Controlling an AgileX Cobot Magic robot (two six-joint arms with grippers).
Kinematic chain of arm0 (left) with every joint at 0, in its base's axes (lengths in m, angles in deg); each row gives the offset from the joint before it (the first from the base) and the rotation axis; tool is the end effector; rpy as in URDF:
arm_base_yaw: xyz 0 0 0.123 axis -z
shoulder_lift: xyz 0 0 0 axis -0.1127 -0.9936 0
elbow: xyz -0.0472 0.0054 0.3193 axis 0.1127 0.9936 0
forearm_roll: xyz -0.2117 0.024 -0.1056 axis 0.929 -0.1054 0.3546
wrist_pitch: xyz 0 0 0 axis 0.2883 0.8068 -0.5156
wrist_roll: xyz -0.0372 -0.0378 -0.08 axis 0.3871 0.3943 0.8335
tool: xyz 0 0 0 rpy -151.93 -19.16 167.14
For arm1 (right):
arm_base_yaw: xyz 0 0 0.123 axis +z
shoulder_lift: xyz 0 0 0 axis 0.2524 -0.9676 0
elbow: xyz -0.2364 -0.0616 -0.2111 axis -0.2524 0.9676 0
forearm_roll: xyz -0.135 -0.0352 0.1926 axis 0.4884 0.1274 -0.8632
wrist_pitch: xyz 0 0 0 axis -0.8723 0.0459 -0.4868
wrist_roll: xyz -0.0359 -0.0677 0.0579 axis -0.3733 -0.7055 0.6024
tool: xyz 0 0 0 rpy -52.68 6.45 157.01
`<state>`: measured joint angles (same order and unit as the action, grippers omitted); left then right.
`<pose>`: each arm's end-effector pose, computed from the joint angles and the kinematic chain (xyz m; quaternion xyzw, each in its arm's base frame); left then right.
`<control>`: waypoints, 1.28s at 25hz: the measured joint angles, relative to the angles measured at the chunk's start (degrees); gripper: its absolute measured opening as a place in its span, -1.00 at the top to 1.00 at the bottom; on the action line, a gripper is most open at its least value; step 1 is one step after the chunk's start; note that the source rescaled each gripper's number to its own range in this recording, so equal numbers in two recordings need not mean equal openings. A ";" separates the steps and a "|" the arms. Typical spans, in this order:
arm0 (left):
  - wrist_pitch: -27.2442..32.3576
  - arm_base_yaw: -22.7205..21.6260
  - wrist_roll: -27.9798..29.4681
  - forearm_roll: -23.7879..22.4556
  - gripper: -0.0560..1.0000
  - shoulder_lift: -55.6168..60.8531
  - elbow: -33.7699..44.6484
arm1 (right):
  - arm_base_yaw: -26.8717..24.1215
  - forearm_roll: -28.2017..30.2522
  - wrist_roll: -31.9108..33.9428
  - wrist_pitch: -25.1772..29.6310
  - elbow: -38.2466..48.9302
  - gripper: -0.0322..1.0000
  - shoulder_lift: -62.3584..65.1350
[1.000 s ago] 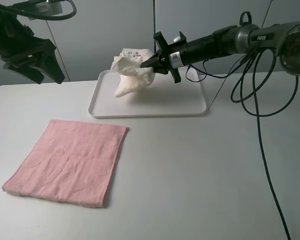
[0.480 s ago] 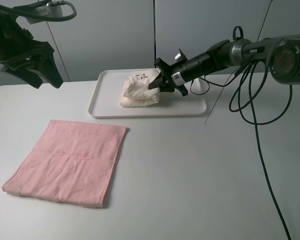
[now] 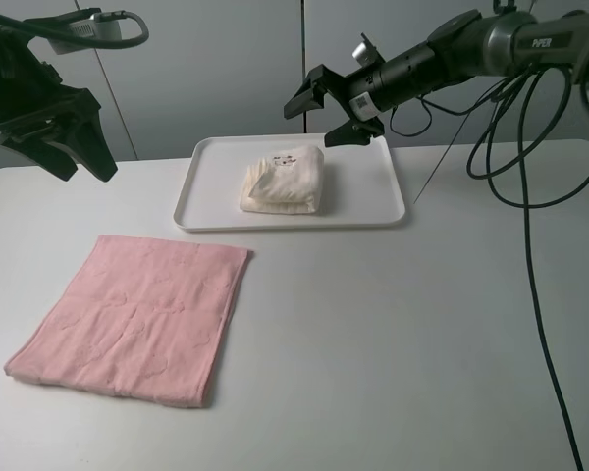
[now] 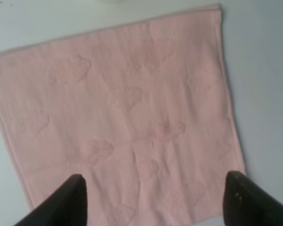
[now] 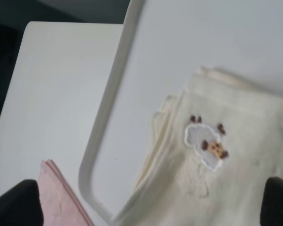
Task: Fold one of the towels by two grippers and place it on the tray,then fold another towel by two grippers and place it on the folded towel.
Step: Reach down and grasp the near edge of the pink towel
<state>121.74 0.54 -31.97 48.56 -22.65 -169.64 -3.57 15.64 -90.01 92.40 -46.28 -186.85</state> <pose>0.3242 -0.0634 0.3165 0.1661 0.9755 -0.1197 0.0809 0.5129 0.1688 0.1863 -0.0840 0.8888 0.4122 0.1817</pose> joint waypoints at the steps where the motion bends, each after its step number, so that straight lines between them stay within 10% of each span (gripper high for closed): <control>1: 0.00 0.00 0.00 -0.12 -0.57 0.00 0.00 | -0.71 2.12 0.79 0.00 0.00 -1.00 1.81; 11: 0.03 0.00 -0.70 -1.18 -0.57 0.00 0.00 | -4.70 20.74 7.64 9.21 2.42 -0.95 15.63; 23: -0.12 0.00 -4.47 -2.65 -0.58 1.39 5.19 | -0.37 19.59 -0.59 -0.91 38.93 -0.75 35.60; 32: -3.71 -0.09 -26.27 -6.98 -0.58 2.80 17.92 | 13.32 24.19 -6.51 -0.82 46.55 -0.86 39.97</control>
<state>118.03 0.45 -58.23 41.58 -19.85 -151.72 9.74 39.83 -96.53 91.58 0.27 -146.88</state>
